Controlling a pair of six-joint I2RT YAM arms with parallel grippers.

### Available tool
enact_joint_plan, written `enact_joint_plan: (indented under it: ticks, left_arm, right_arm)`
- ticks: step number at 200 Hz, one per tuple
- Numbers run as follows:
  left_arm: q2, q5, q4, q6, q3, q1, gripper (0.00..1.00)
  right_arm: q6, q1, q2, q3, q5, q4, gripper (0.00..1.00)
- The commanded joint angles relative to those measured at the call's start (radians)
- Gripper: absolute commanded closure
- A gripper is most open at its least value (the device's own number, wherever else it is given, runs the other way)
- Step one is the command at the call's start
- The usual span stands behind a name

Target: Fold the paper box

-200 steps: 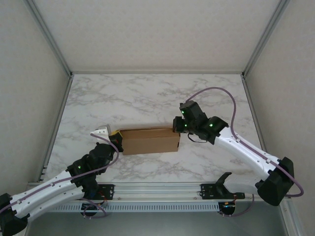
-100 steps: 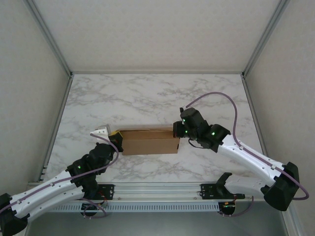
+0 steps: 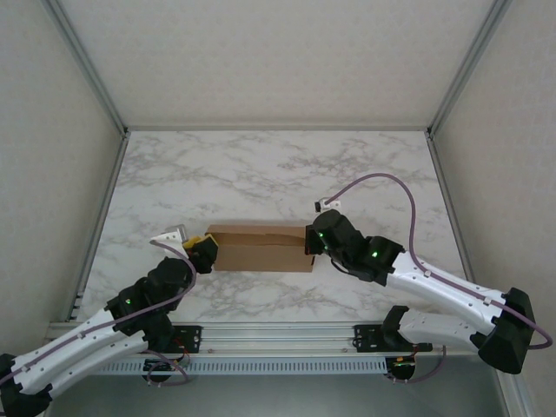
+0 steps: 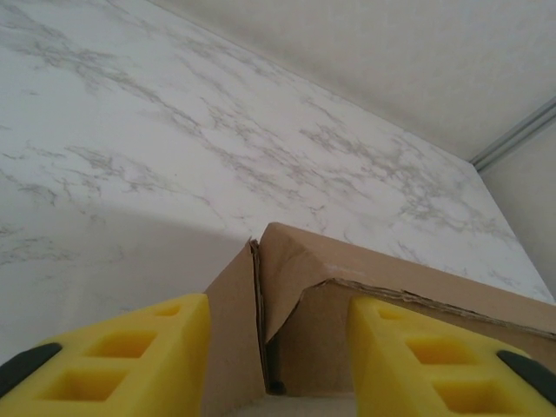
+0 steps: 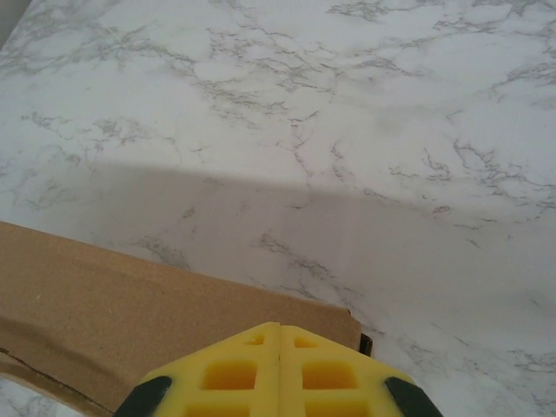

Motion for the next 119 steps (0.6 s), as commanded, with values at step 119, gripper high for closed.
enact_joint_plan:
  ticks: [119]
  left_arm:
    - [-0.082,-0.018,-0.069,-0.004,0.174,-0.005,0.55]
  right_arm:
    - [0.016,0.013,0.022,0.012,0.038,-0.091,0.9]
